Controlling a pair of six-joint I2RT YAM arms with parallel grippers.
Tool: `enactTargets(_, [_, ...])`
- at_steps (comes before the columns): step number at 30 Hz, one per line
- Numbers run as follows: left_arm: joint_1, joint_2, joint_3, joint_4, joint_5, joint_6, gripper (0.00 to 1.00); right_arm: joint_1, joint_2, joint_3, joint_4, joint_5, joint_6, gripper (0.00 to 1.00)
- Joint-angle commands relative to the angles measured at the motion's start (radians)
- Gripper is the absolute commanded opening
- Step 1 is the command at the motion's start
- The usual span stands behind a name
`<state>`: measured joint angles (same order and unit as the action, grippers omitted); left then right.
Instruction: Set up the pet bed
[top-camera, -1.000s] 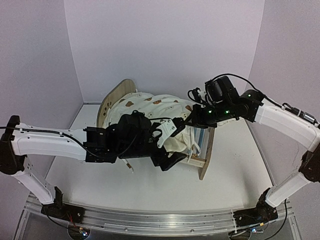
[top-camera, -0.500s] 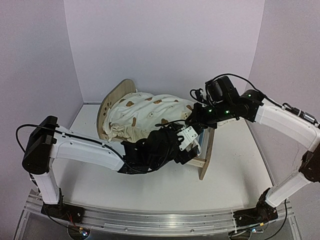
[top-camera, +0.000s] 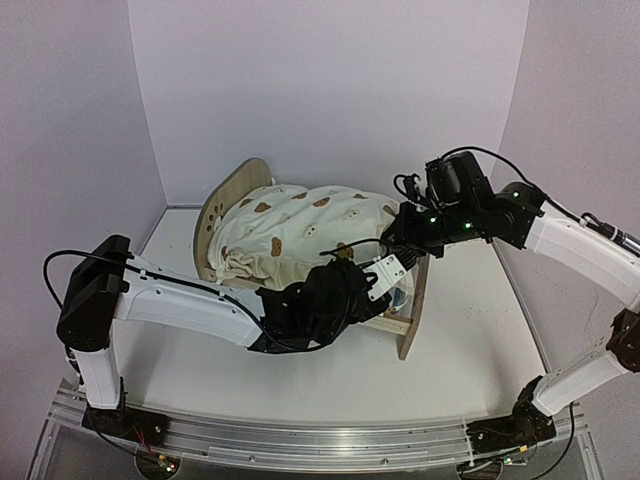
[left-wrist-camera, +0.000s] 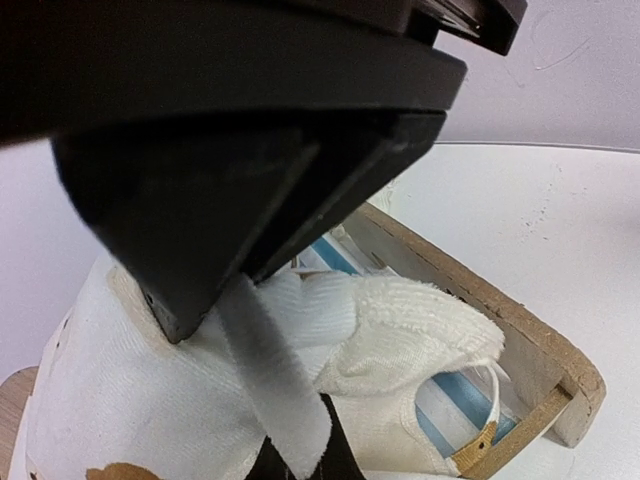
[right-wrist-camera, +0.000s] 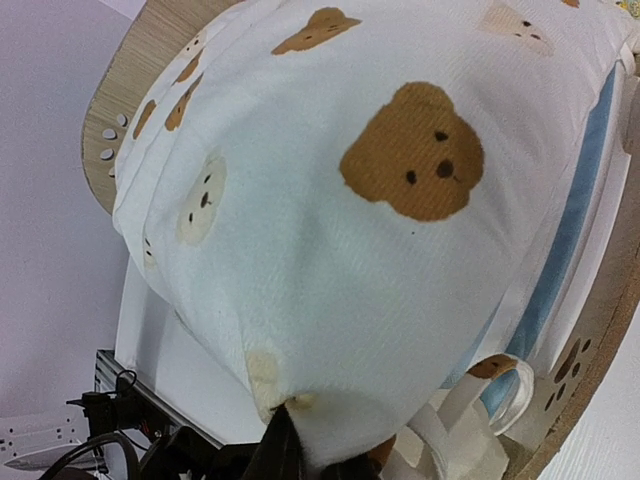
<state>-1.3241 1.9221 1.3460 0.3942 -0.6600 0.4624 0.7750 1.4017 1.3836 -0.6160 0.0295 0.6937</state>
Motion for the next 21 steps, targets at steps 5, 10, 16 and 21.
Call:
enactTargets(5, [0.014,-0.062,-0.009,0.071,-0.06,-0.068,0.0,0.012,-0.126,-0.039,0.01,0.054,-0.115,0.62])
enactTargets(10, [0.016,-0.099,-0.025,0.048,-0.083,-0.065,0.0,0.012,-0.214,-0.056,-0.072,0.15,-0.228,0.7])
enactTargets(16, [0.017,-0.13,-0.033,0.023,-0.086,-0.073,0.0,0.011,-0.329,-0.243,-0.072,0.276,-0.382,0.62])
enactTargets(21, [0.02,-0.131,-0.03,0.019,-0.083,-0.074,0.0,0.011,-0.28,-0.288,-0.042,0.183,-0.493,0.63])
